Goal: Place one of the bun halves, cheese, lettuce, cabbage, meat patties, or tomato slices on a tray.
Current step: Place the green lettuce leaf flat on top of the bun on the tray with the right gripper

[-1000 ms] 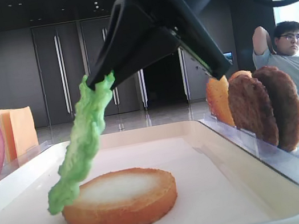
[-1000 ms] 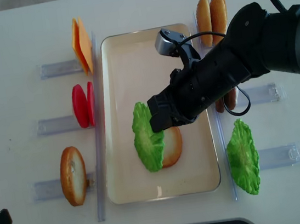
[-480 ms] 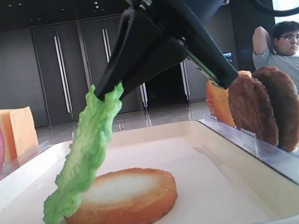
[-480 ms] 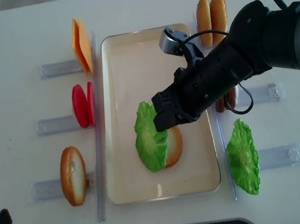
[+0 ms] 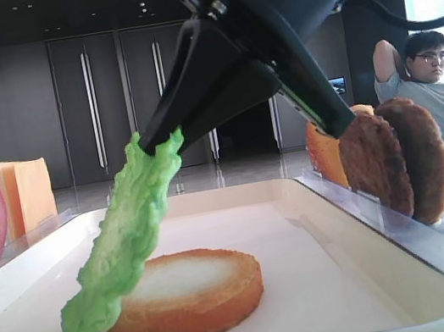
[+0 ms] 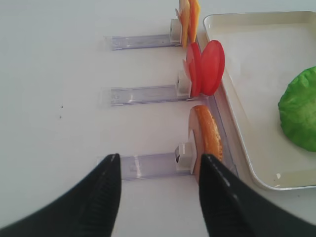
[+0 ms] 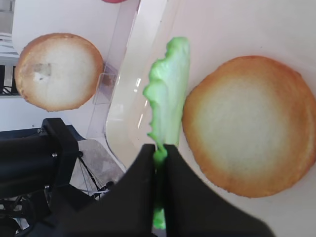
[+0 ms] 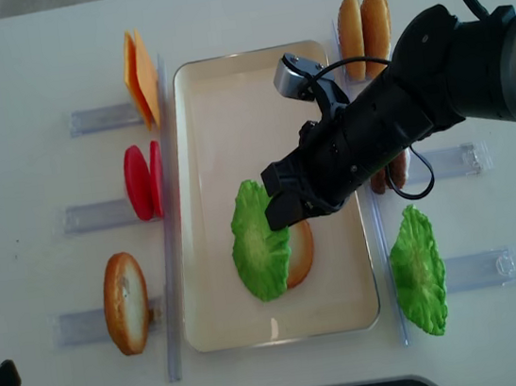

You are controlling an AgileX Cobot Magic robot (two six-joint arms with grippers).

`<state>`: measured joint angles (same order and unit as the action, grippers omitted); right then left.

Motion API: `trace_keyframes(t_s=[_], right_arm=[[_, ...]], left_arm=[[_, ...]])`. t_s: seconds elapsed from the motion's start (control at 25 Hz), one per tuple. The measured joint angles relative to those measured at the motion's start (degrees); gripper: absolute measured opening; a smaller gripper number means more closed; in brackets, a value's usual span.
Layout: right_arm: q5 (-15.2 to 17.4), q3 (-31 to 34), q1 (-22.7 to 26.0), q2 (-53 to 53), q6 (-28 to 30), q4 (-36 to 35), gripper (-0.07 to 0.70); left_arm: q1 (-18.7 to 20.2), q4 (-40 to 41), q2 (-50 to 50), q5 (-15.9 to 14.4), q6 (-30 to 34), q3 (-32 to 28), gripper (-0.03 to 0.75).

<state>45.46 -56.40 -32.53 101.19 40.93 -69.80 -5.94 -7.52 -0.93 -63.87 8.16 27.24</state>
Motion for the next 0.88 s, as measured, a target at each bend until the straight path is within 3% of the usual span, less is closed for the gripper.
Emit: trace_keyframes(t_s=[0.88], right_arm=[[3.4, 0.0, 0.7, 0.0, 0.0, -0.1, 0.006]], left_arm=[[0.0, 0.0, 0.0, 0.0, 0.0, 0.0, 0.391]])
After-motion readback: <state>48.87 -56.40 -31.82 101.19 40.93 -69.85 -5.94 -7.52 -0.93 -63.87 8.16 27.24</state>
